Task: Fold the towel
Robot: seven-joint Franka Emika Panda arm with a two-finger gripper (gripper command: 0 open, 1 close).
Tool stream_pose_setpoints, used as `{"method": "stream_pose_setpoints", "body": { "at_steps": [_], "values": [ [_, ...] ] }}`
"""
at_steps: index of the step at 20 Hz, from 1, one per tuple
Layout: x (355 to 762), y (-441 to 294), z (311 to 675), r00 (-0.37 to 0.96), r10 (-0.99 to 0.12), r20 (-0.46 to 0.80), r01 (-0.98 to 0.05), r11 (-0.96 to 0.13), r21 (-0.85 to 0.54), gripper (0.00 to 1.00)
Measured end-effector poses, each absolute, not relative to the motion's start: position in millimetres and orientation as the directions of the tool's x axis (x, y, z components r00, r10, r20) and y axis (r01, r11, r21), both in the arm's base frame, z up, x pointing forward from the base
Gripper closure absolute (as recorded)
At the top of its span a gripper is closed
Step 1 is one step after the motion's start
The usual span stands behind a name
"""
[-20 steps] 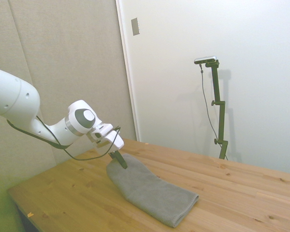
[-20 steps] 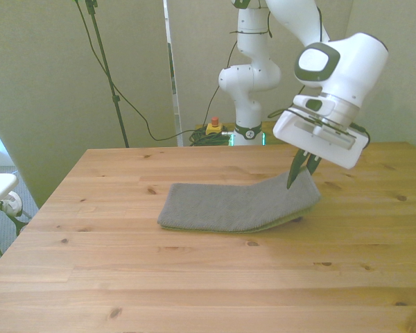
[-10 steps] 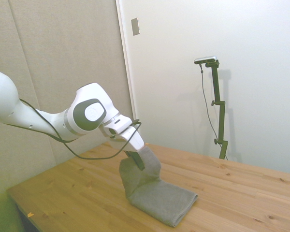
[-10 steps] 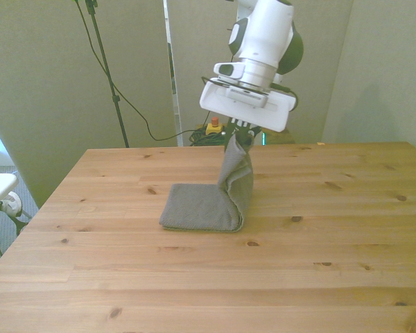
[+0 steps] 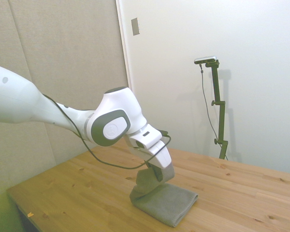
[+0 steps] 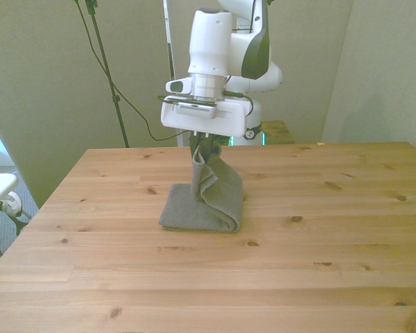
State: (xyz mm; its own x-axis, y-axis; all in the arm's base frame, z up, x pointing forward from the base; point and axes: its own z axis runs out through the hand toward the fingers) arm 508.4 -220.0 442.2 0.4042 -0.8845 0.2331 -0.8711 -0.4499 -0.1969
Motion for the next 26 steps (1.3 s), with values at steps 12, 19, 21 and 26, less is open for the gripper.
{"method": "stream_pose_setpoints", "body": {
  "at_steps": [12,19,21,26],
  "values": [
    [526,-251,426,0.378,-0.900,0.216,-0.888,-0.418,-0.193,0.00],
    [529,-251,421,0.387,-0.897,0.215,-0.886,-0.426,-0.184,0.00],
    [529,-251,421,0.389,-0.896,0.215,-0.885,-0.428,-0.183,0.00],
    [530,-247,422,0.398,-0.892,0.216,-0.881,-0.437,-0.181,0.00]
  ]
}}
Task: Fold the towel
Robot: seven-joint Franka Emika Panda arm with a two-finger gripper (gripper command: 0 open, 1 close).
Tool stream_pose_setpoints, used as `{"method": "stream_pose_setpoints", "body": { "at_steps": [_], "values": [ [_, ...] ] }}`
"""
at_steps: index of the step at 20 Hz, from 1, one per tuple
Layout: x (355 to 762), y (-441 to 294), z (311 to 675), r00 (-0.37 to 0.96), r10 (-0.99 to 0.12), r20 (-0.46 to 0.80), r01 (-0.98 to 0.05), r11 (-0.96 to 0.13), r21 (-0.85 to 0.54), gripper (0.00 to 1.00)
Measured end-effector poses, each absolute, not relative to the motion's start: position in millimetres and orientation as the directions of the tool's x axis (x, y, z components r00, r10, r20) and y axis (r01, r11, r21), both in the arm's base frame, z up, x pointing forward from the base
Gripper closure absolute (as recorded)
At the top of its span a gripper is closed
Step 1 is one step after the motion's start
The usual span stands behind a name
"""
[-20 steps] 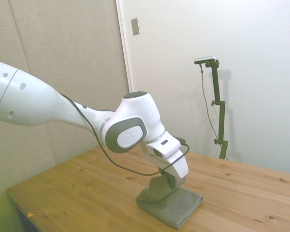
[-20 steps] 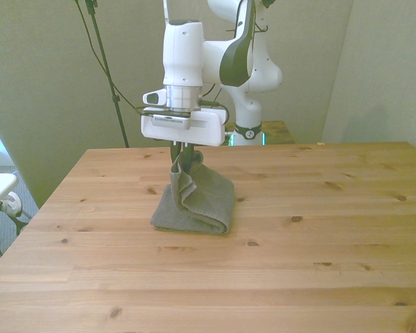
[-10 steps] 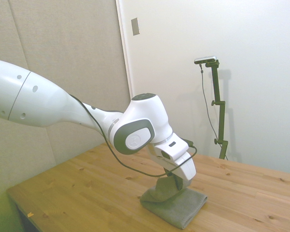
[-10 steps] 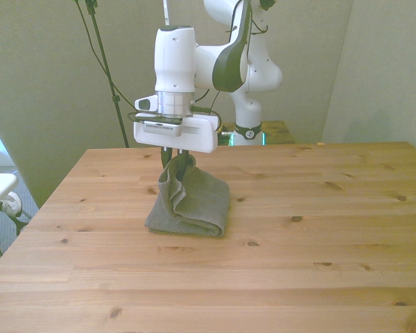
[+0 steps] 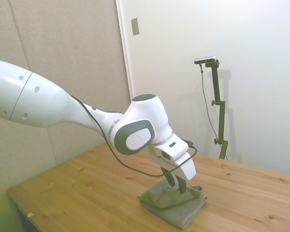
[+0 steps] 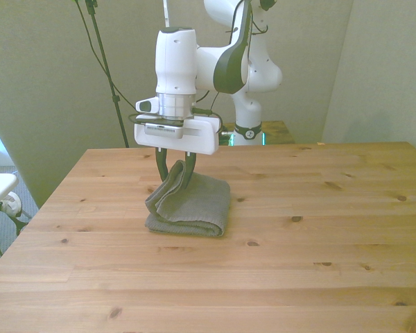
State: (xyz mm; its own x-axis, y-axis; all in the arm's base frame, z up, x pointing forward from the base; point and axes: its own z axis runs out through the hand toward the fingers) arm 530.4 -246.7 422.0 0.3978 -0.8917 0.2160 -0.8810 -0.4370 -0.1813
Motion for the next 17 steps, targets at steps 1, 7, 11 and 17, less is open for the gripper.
{"method": "stream_pose_setpoints", "body": {
  "at_steps": [1,7,11,17],
  "values": [
    [530,-246,424,0.398,-0.892,0.215,-0.881,-0.438,-0.182,0.00],
    [501,-223,469,0.425,-0.879,0.217,-0.871,-0.462,-0.169,0.00],
    [461,-174,500,0.507,-0.847,0.158,-0.831,-0.529,-0.171,0.00],
    [395,-59,485,0.693,-0.715,0.089,-0.707,-0.699,-0.110,0.00]
  ]
}}
